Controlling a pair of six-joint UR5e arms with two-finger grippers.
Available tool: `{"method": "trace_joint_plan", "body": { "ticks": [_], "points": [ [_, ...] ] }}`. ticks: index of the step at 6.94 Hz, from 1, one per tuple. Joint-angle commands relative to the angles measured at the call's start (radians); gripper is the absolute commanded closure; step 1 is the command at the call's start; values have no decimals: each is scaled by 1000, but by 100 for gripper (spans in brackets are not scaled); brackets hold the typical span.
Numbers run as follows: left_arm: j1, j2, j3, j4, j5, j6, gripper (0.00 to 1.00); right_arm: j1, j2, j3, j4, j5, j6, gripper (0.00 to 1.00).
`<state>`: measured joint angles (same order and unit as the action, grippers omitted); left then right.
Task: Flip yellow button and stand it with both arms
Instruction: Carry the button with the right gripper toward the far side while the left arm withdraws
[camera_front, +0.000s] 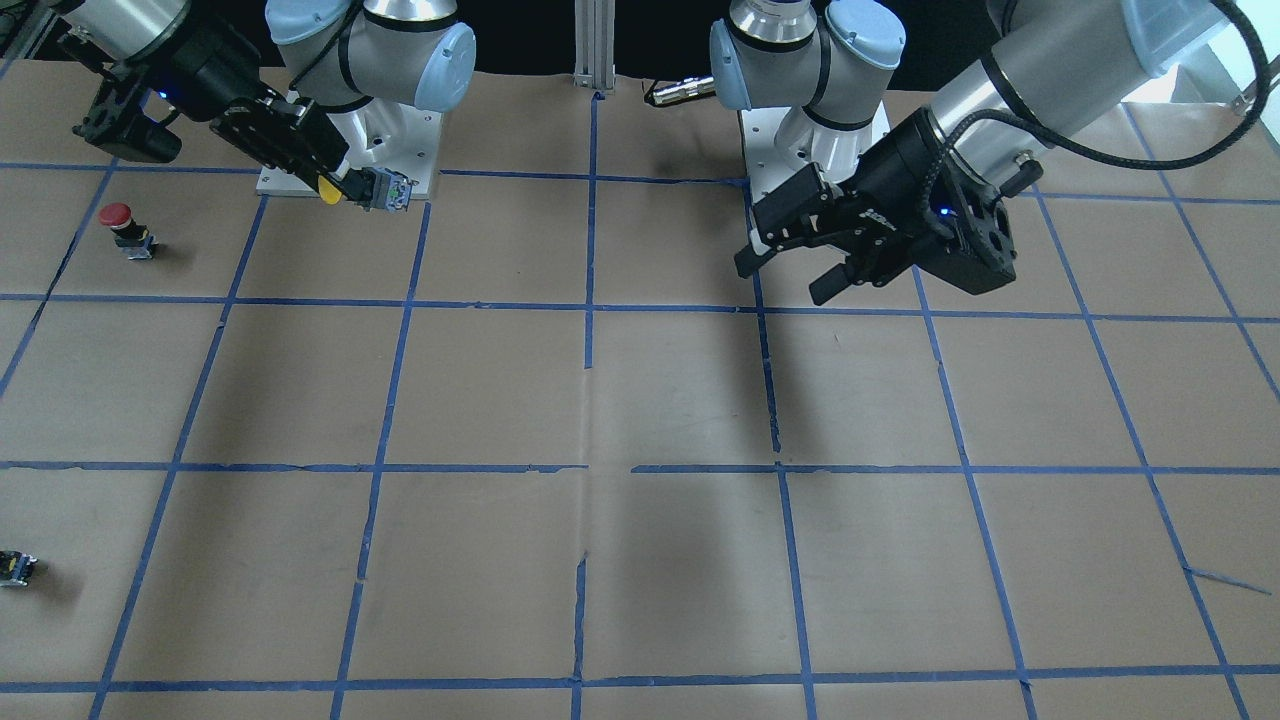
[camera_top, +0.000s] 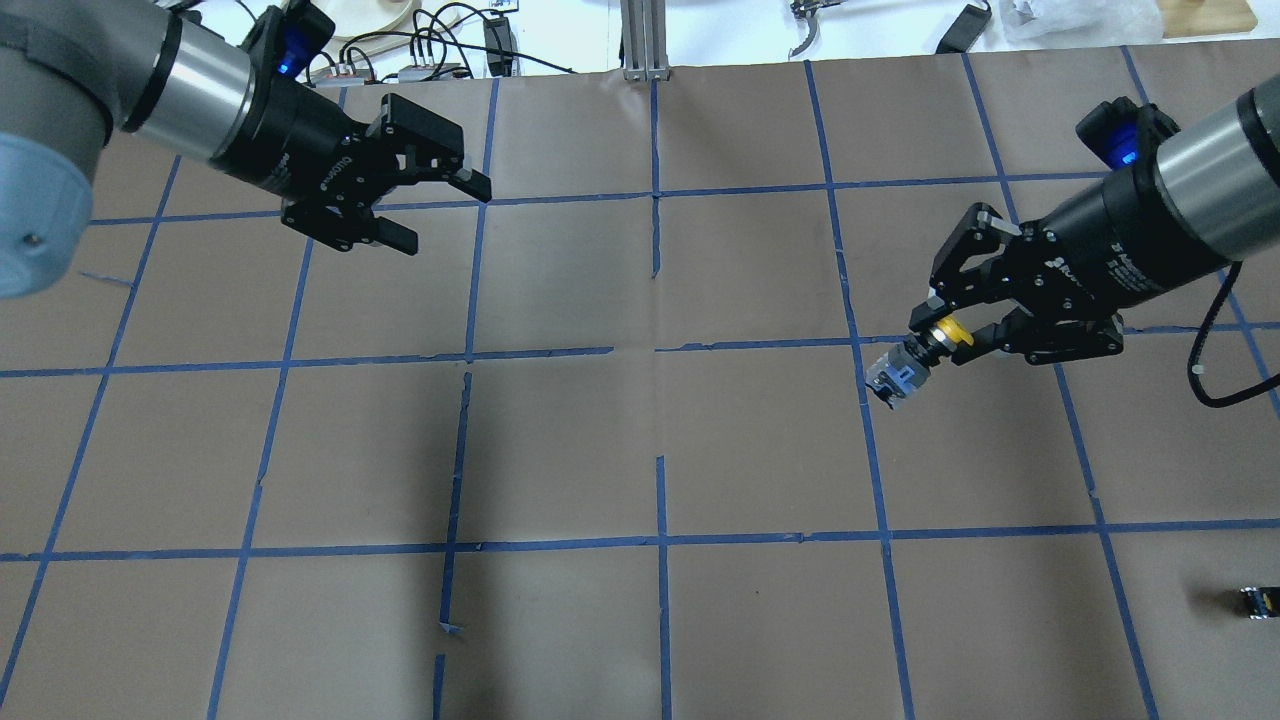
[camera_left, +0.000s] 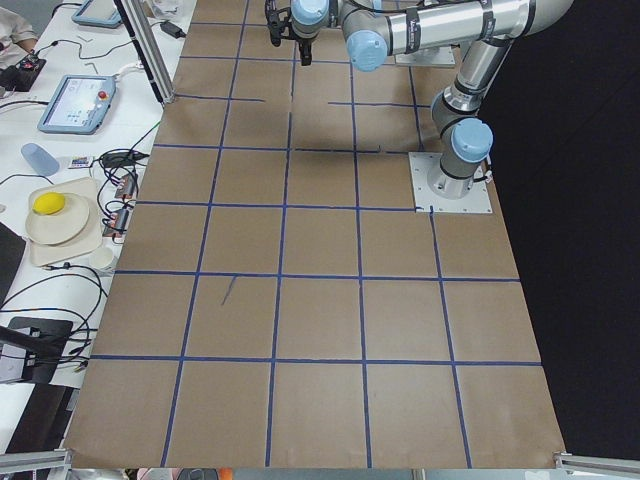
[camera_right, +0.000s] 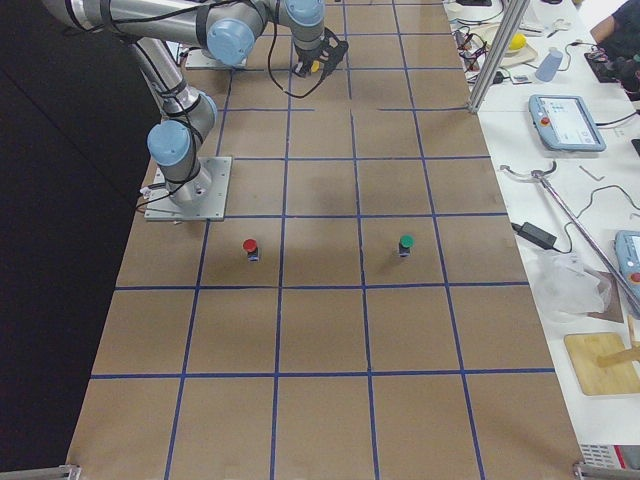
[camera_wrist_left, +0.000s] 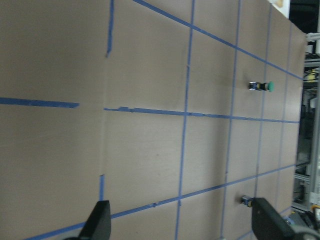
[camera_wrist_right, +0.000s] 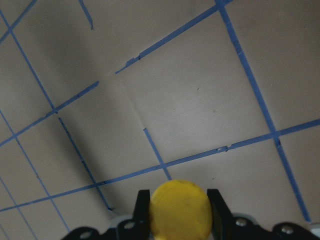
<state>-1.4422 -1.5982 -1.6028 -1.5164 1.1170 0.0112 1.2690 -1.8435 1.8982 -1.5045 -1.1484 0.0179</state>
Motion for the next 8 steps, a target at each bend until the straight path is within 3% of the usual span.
{"method": "trace_joint_plan", "body": {
  "ticks": [1, 3, 4, 7, 8],
  "points": [
    [-10, -78, 205, -146, 371, 7, 0, -57, 0, 108, -142, -146, -363, 75],
    [-102, -37, 201, -185, 508, 13, 0, -101, 1, 182, -297, -220, -684, 75],
    [-148, -10, 154, -177, 521, 13, 0, -140, 1, 191, -328, -220, -846, 76],
    [-29, -15, 178, -163, 405, 13, 0, -300, 87, 203, -411, -206, -1312, 79],
    [-29, -5, 158, -165, 414, 13, 0, -365, 125, 203, -451, -198, -1484, 79]
  ]
}}
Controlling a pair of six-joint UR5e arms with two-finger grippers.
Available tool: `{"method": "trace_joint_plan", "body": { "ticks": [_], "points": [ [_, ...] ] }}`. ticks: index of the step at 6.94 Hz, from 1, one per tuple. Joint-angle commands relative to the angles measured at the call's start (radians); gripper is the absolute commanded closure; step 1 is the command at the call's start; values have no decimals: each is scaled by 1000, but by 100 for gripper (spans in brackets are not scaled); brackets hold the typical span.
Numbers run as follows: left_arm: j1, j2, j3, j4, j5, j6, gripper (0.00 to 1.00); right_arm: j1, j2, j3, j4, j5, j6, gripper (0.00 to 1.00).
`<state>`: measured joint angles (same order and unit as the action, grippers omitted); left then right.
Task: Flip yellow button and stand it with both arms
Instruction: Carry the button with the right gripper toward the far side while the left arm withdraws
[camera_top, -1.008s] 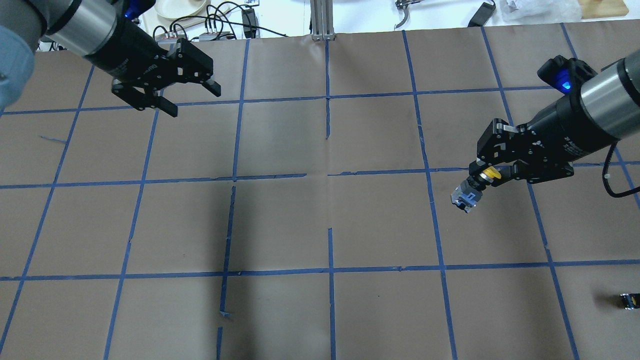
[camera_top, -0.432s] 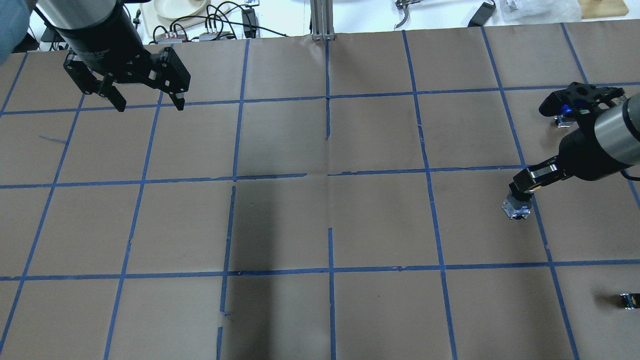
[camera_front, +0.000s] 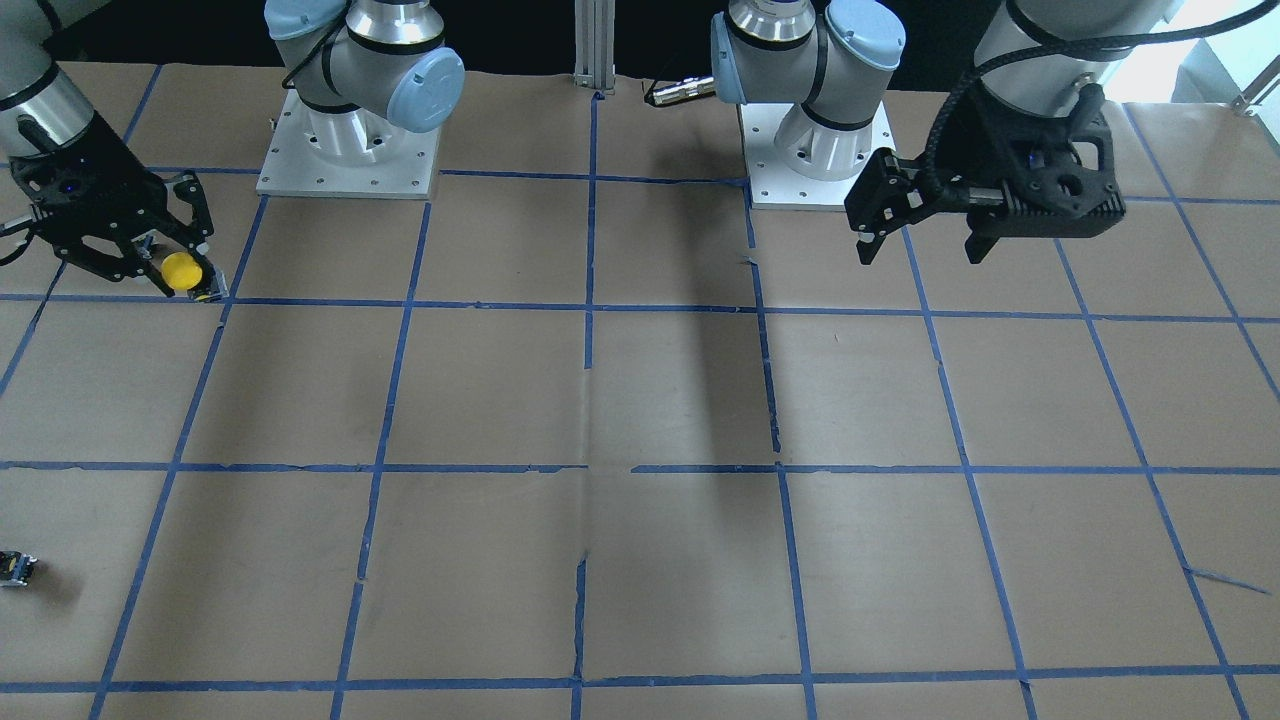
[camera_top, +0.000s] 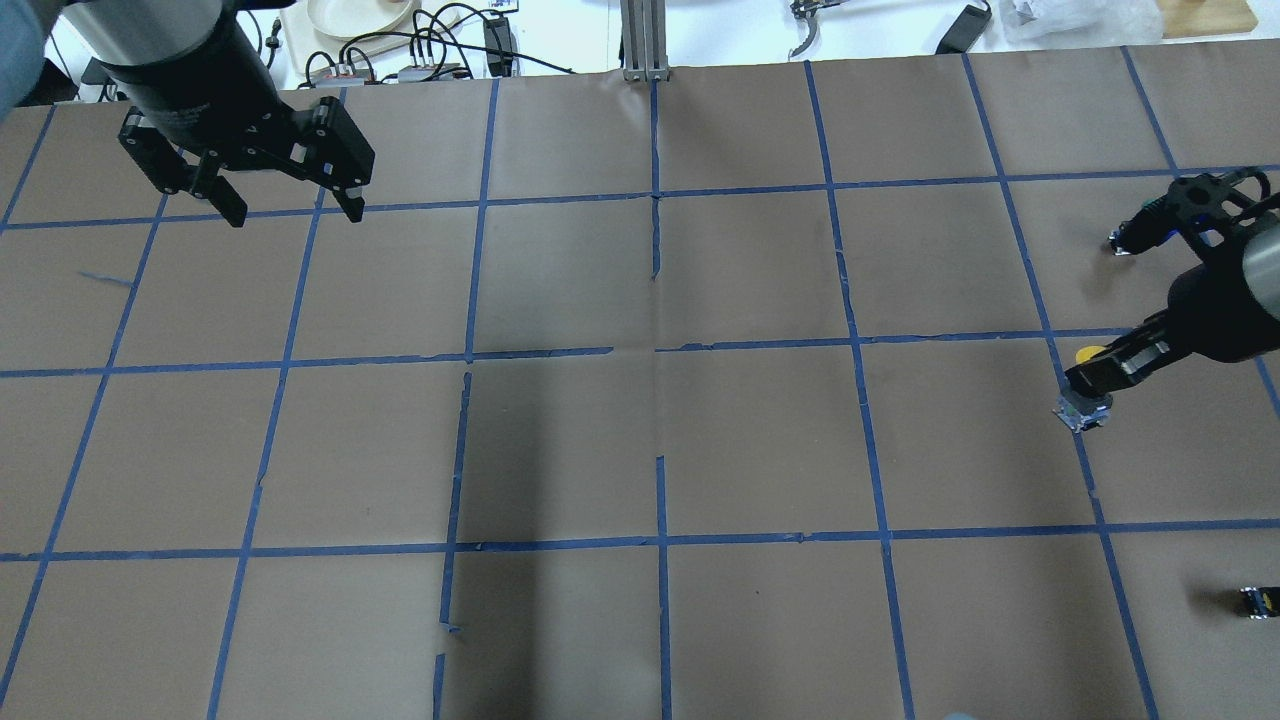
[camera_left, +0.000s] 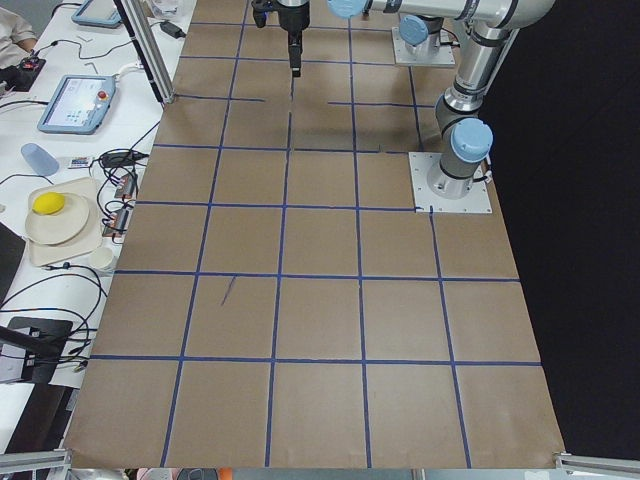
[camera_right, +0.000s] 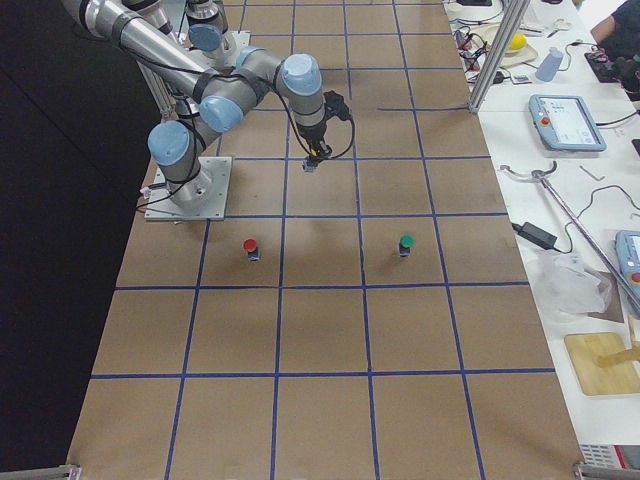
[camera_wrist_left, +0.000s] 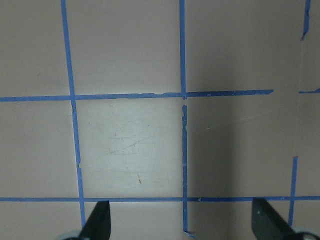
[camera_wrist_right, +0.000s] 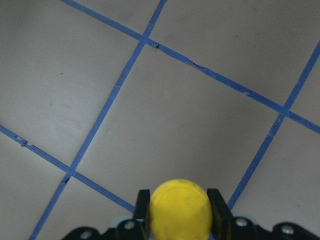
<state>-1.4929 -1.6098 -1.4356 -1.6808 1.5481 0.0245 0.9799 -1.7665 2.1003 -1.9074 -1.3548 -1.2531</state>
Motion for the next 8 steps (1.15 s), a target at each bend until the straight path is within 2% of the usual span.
{"method": "trace_joint_plan", "body": {
  "ticks": [1, 2, 3, 4, 8],
  "points": [
    [17, 2, -14, 0, 30, 0, 0, -108, 77, 0, -68, 9, -355, 79],
    [1, -4, -14, 0, 35, 2, 0, -159, 105, 0, -96, 11, -464, 81],
    [-13, -5, -11, 3, 35, 2, 0, -229, 143, 0, -96, 105, -599, 80],
    [-21, -7, -14, 1, 33, 0, 0, -281, 175, 0, -96, 149, -734, 80],
    [-29, 16, -19, 0, 35, 9, 0, -366, 396, -97, -95, 152, -1006, 79]
  ]
}}
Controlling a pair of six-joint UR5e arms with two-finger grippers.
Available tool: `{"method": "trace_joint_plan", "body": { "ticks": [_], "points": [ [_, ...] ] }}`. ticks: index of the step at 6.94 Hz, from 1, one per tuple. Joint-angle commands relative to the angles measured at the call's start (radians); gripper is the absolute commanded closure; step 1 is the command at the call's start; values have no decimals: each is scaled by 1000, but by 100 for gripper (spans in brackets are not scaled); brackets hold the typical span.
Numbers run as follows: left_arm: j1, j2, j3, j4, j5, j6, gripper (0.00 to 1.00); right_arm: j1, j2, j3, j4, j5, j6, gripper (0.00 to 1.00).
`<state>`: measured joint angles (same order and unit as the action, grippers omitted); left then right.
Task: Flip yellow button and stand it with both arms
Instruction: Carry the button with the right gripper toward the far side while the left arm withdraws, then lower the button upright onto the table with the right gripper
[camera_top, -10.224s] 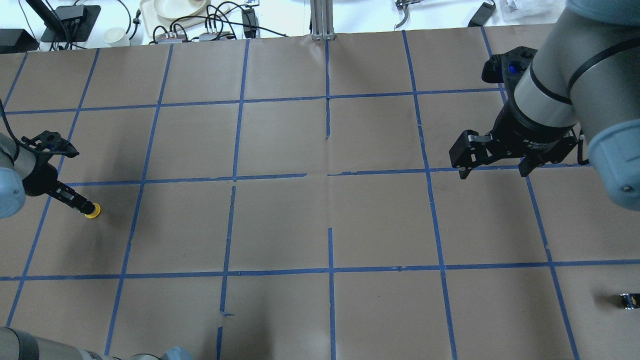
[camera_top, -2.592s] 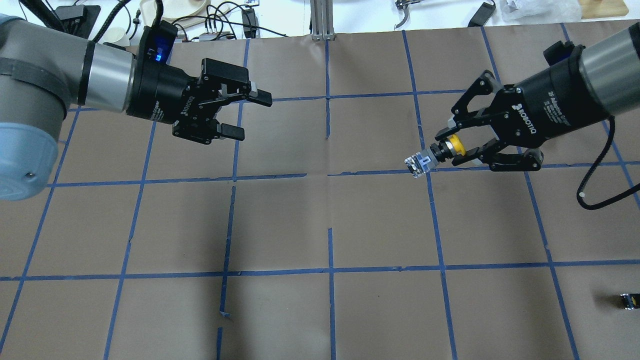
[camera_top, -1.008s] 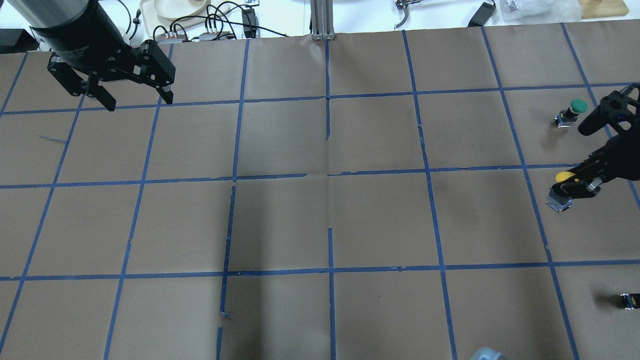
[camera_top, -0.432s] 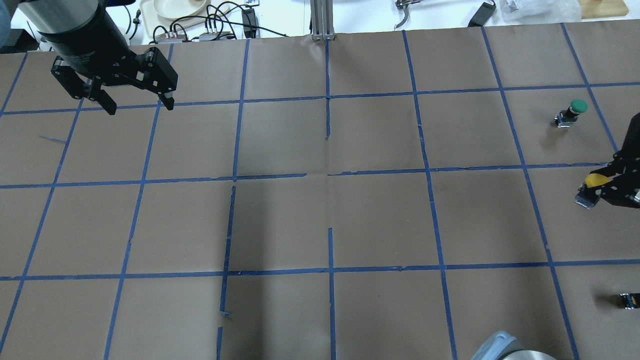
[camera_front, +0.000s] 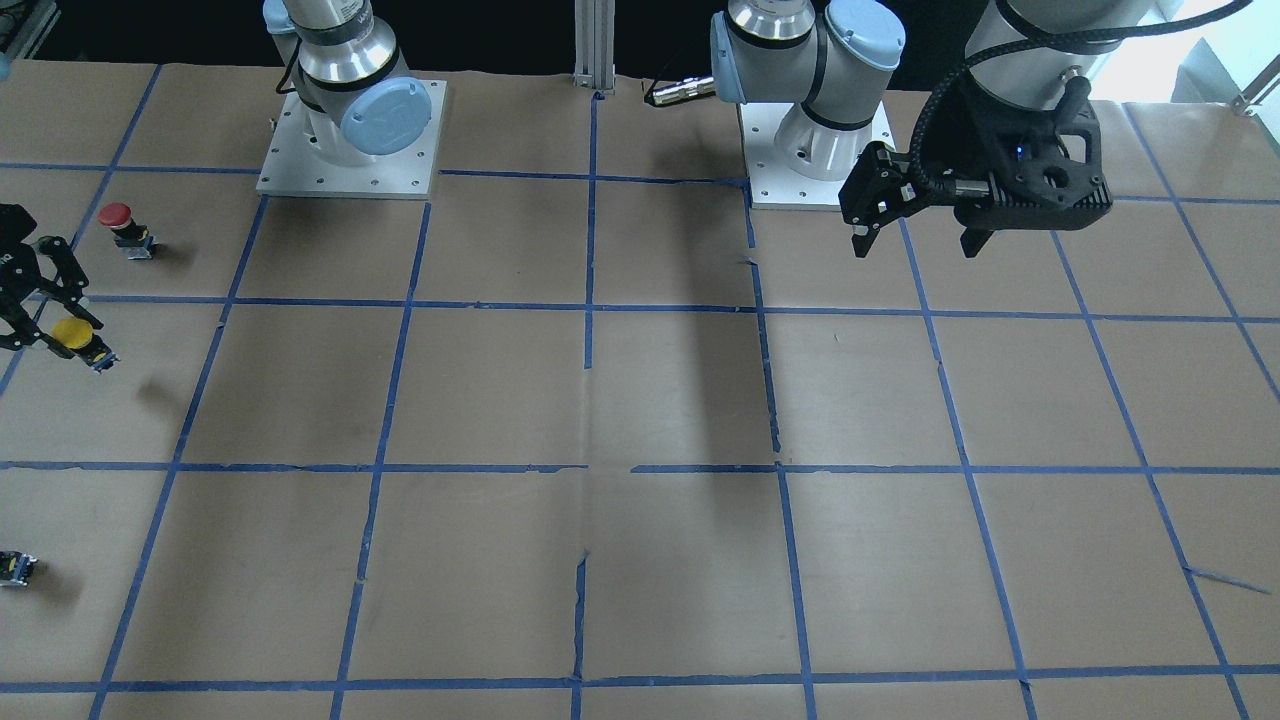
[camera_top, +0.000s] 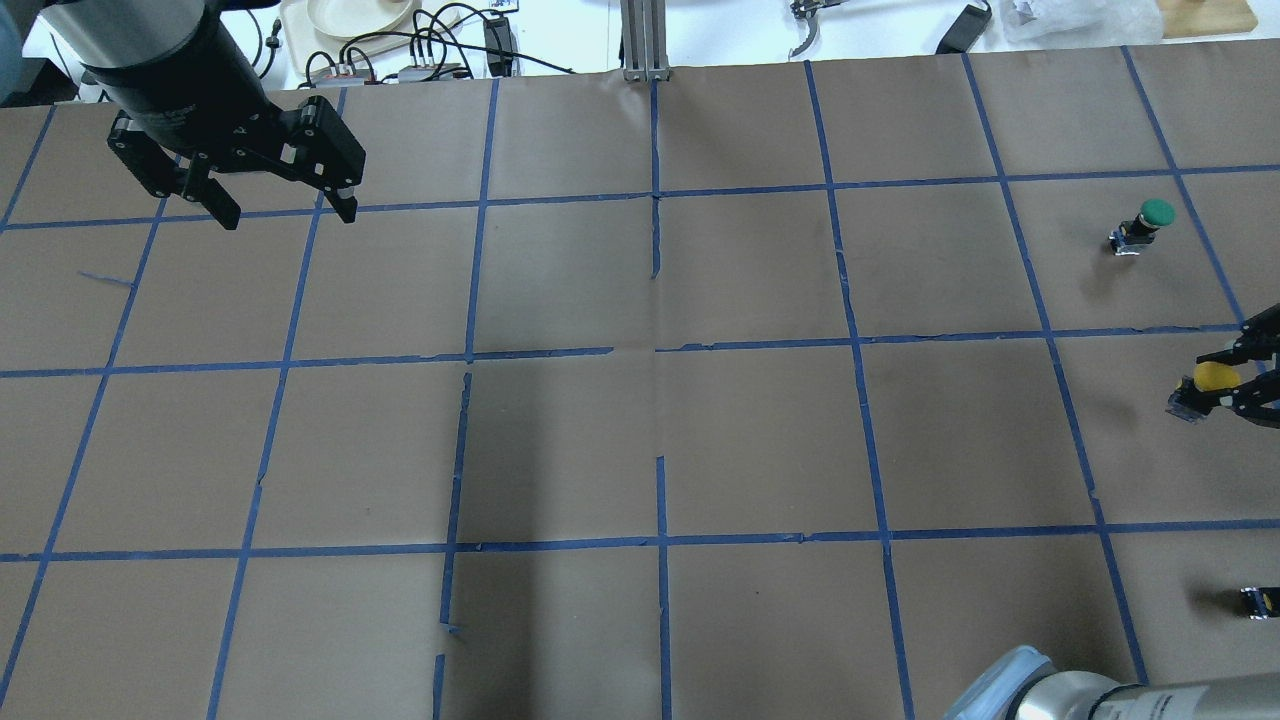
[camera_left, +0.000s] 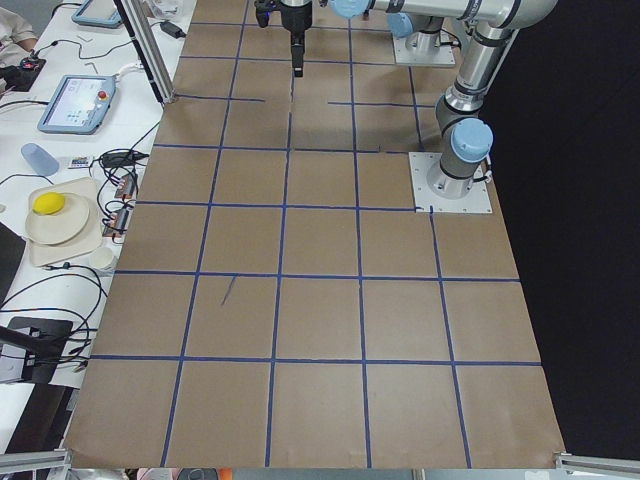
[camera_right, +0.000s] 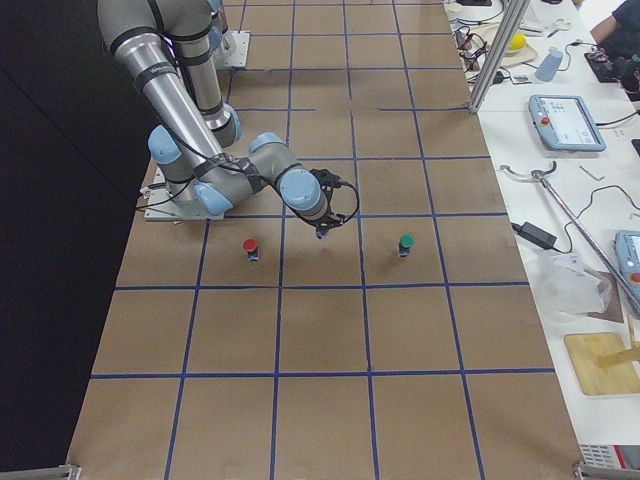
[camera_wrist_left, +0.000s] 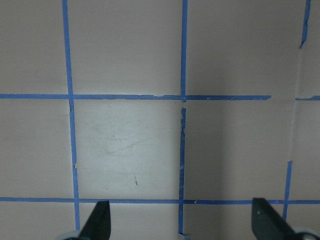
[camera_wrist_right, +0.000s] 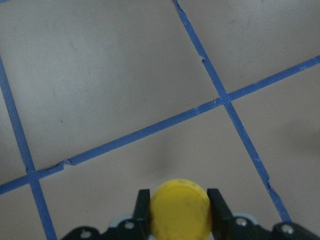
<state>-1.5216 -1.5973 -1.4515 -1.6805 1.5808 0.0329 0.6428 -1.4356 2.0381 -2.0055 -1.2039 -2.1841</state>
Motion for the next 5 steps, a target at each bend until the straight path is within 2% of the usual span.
{"method": "trace_joint_plan", "body": {
  "ticks": [1, 4, 5],
  "points": [
    [9, 0, -1, 1, 1, 1, 0, -32, 98, -59, 5, 13, -136, 79],
    [14, -1, -1, 2, -1, 1, 0, -32, 122, -59, 19, 35, -190, 77],
    [14, -1, -3, 2, -1, 1, 0, -32, 124, -61, 19, 32, -190, 58]
  ]
}}
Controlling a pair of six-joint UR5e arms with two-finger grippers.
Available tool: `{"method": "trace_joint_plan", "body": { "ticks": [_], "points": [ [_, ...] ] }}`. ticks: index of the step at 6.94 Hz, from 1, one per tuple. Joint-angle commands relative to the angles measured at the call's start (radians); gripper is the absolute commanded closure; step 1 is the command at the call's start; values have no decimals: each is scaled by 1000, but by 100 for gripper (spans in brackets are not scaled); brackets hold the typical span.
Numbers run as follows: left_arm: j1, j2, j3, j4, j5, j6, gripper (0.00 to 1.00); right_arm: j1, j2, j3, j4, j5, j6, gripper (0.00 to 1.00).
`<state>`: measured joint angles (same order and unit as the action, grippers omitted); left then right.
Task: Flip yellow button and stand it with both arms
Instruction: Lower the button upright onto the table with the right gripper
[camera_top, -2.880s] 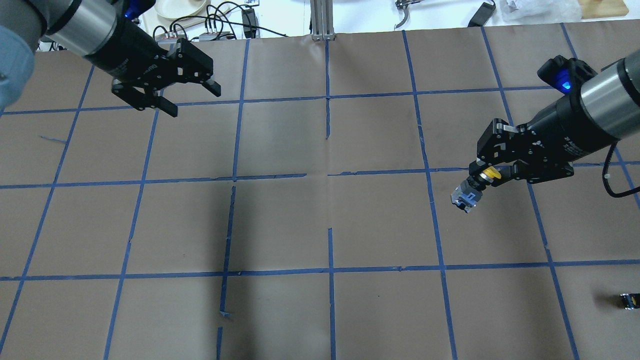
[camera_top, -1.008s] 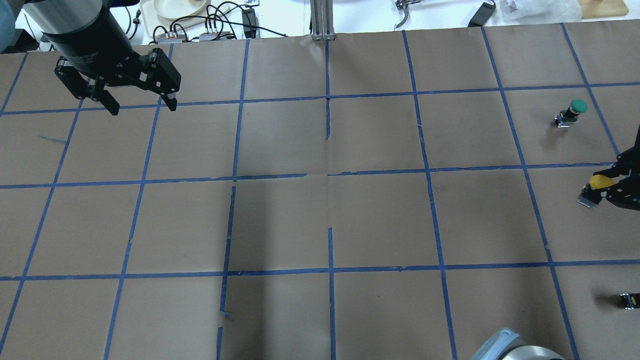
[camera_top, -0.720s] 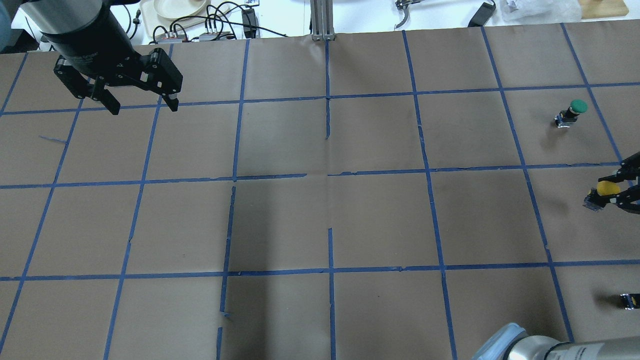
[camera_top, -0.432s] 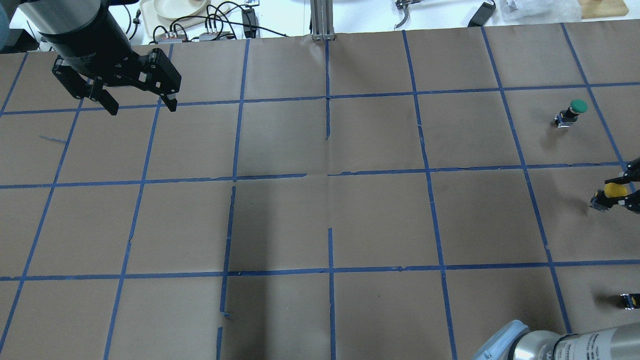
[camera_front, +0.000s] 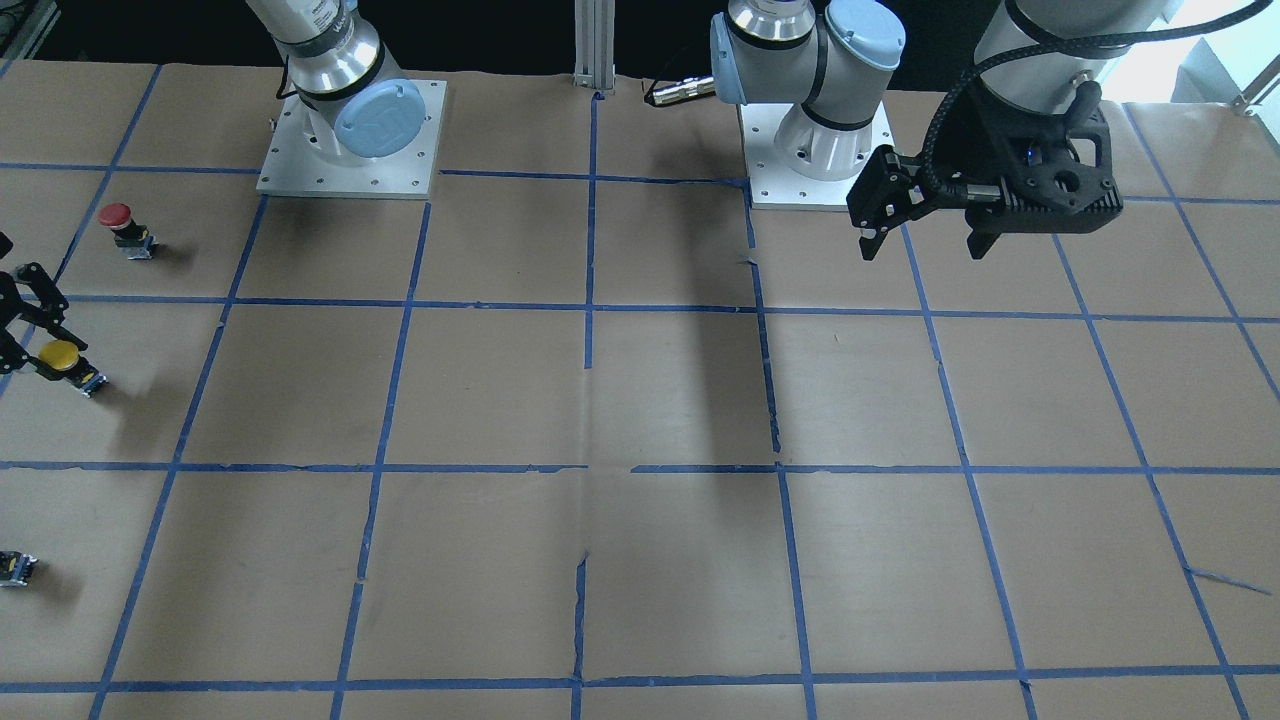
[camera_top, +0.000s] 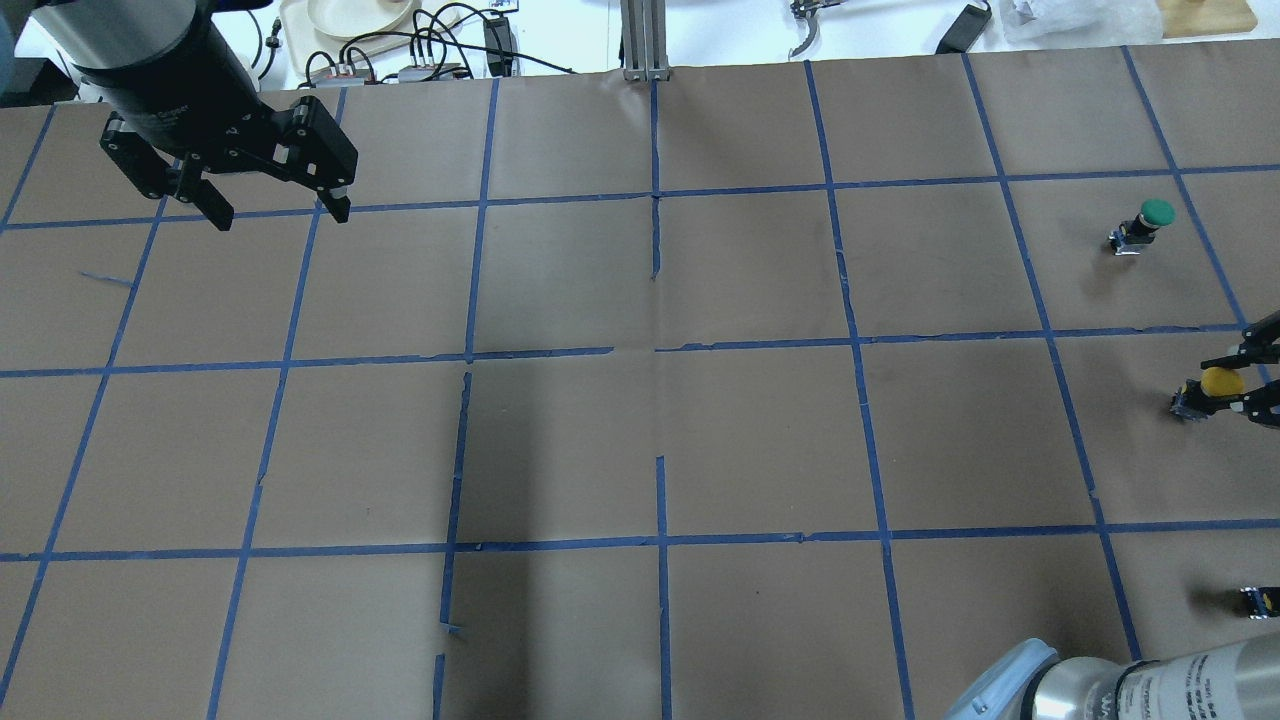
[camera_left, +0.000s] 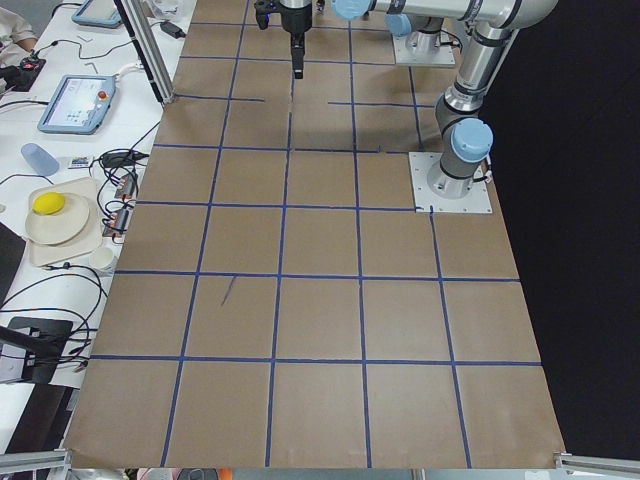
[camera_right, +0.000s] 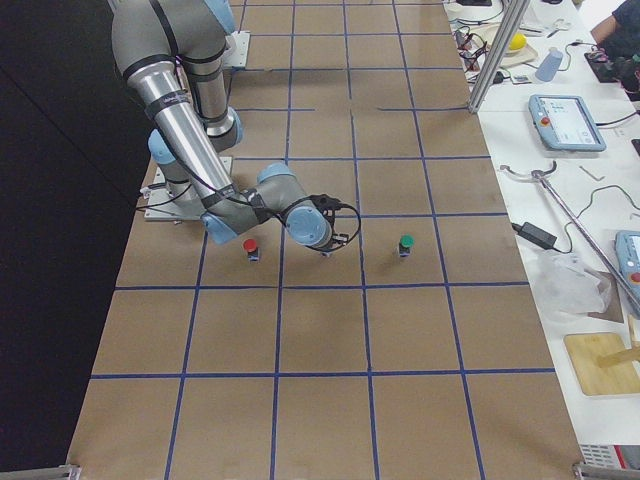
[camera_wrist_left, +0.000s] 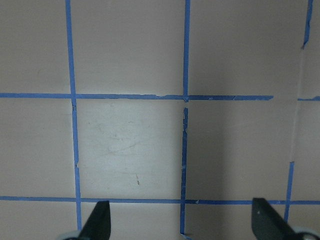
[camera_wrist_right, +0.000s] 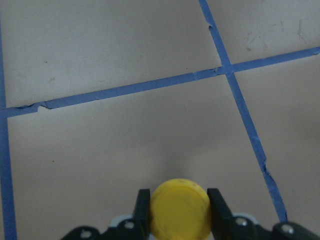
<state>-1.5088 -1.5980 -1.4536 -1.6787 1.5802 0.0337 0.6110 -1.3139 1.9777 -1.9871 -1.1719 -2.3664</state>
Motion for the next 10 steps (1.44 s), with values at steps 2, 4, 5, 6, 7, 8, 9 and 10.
{"method": "trace_joint_plan", "body": {
  "ticks": [2, 4, 5, 6, 7, 8, 9, 10],
  "points": [
    [5, -2, 4, -1, -5, 0, 0, 0, 1, -2, 54, -6, 10, 0],
    [9, -3, 4, -1, -5, 0, 0, -2, -19, -7, 67, -15, 73, 0],
    [9, -3, 4, -1, -6, 0, 0, 0, -24, -11, 70, -14, 116, 0],
    [9, -5, 7, -1, -6, 0, 0, 10, -54, -32, 100, -14, 171, 0],
    [9, -5, 9, -1, -6, 0, 0, 21, -100, -58, 153, -14, 247, 0],
    [9, -5, 15, -1, -3, 0, 0, 39, -146, -77, 204, -15, 324, 0],
    [9, -7, 13, -1, -6, 0, 0, 56, -197, -86, 240, -46, 357, 0],
    [10, -7, 13, -1, -6, 0, 0, 97, -247, -86, 267, -72, 450, 0]
  ]
}}
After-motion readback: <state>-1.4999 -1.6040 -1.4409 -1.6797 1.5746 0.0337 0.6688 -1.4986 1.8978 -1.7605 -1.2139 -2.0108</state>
